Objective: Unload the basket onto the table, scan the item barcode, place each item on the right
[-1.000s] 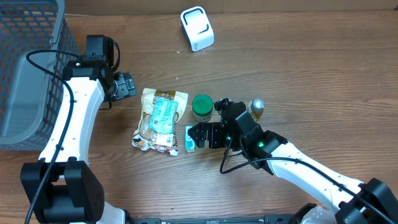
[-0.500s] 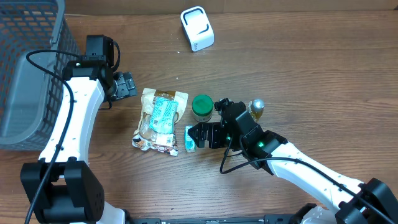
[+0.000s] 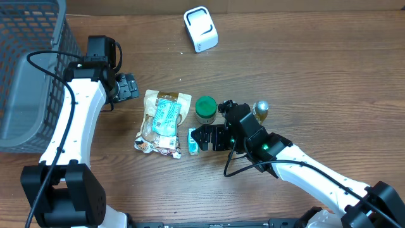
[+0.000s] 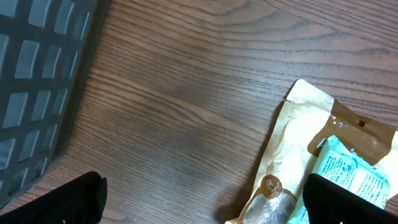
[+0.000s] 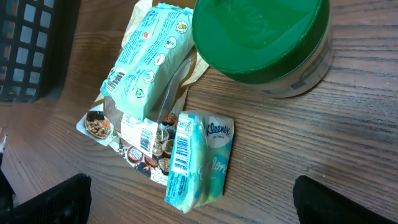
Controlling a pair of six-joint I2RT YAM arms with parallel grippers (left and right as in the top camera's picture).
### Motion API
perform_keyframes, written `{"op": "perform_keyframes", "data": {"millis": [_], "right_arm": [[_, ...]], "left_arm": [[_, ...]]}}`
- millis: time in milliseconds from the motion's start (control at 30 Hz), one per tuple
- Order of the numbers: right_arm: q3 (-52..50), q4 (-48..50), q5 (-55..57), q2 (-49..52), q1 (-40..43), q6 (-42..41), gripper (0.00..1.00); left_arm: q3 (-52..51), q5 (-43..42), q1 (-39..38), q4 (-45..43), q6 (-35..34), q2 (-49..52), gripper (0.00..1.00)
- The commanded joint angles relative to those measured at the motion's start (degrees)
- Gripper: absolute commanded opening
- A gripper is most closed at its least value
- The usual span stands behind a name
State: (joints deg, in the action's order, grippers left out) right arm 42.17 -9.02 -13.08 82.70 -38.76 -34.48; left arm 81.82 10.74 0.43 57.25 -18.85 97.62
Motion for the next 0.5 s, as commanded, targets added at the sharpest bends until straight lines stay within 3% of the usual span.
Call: {"op": "perform_keyframes", "data": {"millis": [0, 467], "right_arm": [[-0.11, 0.28, 0.63, -0.83, -0.11, 0.46, 1.0], [-0.11, 0.28, 0.63, -0.83, -0.11, 0.48, 1.0]], "left_arm": [[0.83, 0.15, -0.07, -0.17, 1.09, -0.24, 0.99], [0.83, 0.15, -0.07, -0.2, 1.07, -0.24, 1.0]]}}
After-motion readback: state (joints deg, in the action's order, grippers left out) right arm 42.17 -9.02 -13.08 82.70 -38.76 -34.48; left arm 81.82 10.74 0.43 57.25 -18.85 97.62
